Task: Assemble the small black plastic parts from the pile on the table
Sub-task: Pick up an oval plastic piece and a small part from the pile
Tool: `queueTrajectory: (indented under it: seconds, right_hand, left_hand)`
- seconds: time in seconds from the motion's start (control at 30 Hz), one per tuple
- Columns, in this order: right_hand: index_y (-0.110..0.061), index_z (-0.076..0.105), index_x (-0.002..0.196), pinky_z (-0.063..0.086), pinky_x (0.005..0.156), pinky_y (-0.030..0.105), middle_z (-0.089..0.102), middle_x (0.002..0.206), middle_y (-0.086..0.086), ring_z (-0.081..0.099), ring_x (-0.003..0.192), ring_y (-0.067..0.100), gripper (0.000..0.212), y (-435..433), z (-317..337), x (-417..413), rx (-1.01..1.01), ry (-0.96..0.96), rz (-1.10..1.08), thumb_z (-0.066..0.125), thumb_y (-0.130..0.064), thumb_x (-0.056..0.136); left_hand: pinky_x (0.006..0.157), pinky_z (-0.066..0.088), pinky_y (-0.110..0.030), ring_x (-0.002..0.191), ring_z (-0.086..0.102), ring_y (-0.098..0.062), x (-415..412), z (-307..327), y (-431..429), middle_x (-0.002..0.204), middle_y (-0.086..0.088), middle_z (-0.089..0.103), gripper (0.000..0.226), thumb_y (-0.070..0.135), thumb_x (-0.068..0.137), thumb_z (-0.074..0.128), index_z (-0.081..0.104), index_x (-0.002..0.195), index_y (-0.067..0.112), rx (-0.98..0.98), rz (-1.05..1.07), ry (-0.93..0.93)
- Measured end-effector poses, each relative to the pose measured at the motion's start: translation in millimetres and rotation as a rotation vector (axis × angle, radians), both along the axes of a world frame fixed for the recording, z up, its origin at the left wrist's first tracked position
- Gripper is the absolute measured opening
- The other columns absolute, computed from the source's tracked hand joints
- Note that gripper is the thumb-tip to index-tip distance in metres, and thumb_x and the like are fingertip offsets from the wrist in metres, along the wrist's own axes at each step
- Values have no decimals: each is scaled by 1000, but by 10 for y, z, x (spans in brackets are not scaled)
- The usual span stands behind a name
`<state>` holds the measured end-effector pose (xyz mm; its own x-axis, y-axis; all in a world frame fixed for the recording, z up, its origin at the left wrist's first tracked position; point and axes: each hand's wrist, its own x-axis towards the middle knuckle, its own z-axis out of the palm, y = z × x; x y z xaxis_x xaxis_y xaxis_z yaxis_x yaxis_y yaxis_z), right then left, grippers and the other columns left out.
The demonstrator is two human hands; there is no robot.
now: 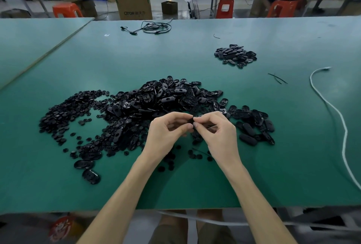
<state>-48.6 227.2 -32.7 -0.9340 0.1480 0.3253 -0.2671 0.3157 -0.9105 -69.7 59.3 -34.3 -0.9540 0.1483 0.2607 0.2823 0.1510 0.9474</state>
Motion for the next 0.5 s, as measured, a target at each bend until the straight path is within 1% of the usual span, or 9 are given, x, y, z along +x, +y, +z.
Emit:
queueTrajectory:
  seconds: [0.07,0.17,0.3,0.4,0.5]
  right_hand:
    - [-15,82,97,51,71,16,68,99,-6,67,85,10,13,-5,-5,-5,13,17,20,79,-4,90]
    - [-16,83,105,48,69,16,64,103,-5,63,84,10,20,-10,-21,-14,42,27,77,77,-3,92]
    - [-20,82,109,47,70,16,59,113,-2,60,88,7,25,-26,-36,-18,75,51,128,73,-2,94]
    - [-21,82,107,50,71,17,63,112,-5,64,90,10,26,-20,-42,-14,59,67,118,71,-1,95]
    - [-27,76,115,54,77,18,70,104,-11,69,95,11,29,-3,-36,-13,-2,37,68,71,-6,95]
  left_hand:
    - [79,60,-22,88,78,-14,-1,-2,-11,97,1,81,23,1,90,77,76,112,8,3,11,9]
    - [86,61,-28,93,77,-16,-7,-6,-22,101,-1,80,22,0,92,75,75,113,7,-9,36,27]
    - [87,62,-37,93,77,-21,-16,-18,-25,99,-2,79,17,3,92,76,75,108,9,3,71,8]
    - [86,62,-35,90,76,-20,-21,-19,-25,97,-2,79,16,2,92,76,74,107,10,2,66,4]
    - [83,61,-28,86,76,-18,-20,-13,-19,94,-1,79,17,1,91,76,75,105,11,-15,42,1]
